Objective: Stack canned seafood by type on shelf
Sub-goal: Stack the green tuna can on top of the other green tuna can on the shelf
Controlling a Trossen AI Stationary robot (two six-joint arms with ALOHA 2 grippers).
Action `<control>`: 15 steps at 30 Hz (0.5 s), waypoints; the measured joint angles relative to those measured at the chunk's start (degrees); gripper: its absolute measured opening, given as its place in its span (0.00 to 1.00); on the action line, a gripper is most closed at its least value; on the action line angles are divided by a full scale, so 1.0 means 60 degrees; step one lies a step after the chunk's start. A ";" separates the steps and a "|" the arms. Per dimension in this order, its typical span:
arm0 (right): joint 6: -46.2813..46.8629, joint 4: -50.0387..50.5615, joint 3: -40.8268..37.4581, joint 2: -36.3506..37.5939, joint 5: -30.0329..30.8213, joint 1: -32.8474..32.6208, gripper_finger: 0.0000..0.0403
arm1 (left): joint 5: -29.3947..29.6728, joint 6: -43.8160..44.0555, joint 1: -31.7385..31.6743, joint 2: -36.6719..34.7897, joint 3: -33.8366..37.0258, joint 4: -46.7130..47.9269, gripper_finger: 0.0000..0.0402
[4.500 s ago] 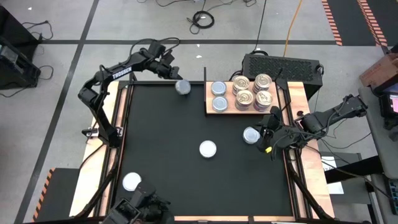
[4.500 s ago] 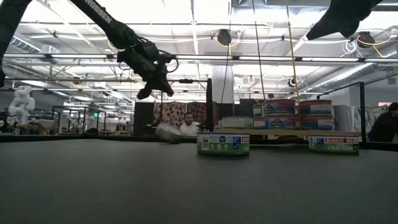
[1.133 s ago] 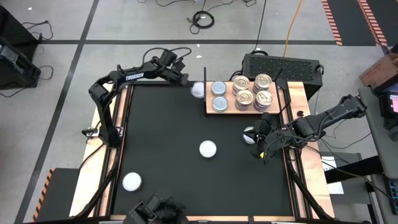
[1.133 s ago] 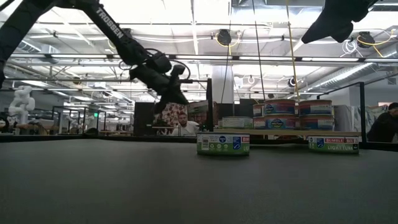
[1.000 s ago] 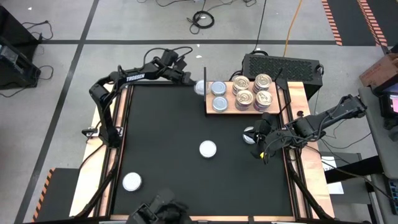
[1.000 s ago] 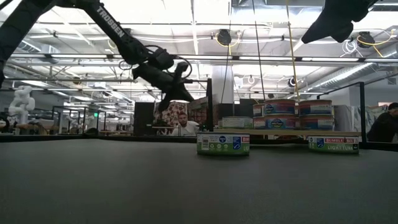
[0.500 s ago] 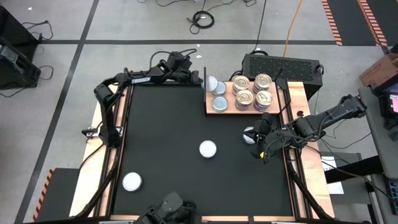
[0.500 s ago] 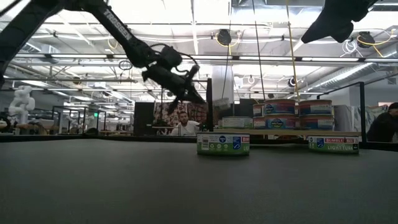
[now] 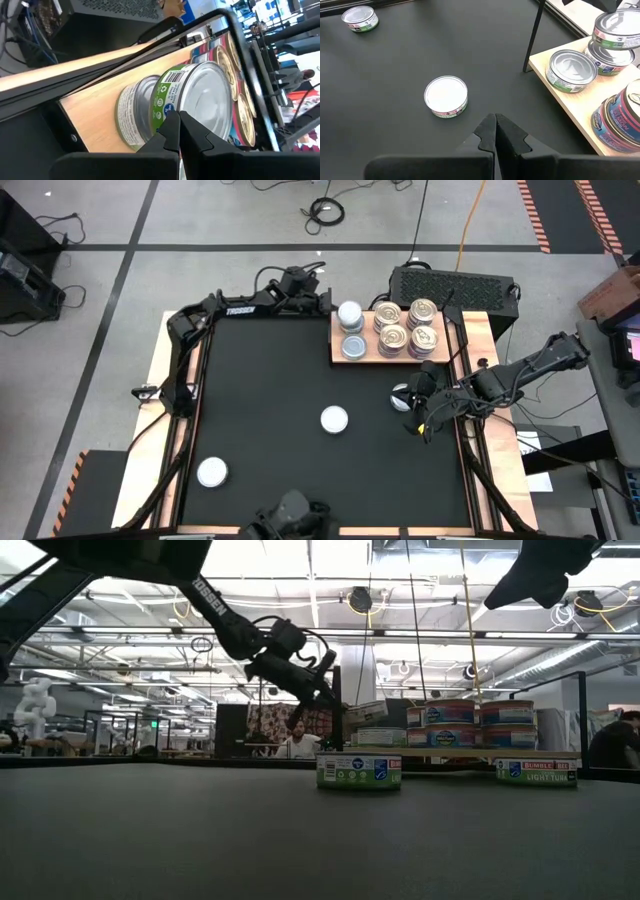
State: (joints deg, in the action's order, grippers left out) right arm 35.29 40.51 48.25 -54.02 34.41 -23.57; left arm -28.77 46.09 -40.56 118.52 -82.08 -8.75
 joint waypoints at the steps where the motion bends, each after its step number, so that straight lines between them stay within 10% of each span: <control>1: -0.0001 0.0000 0.0000 0.0000 0.0000 0.0000 0.00 | 0.0127 0.0000 0.0034 0.0002 -0.0001 -0.0002 0.00; 15: -0.0029 0.0000 0.0000 0.0000 0.0000 0.0000 0.00 | 0.0673 -0.0109 0.0157 0.0004 -0.0001 0.0032 0.00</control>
State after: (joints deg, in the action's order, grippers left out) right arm 35.11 40.51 48.25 -54.02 34.41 -23.57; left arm -24.73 45.43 -39.62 118.54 -82.08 -8.56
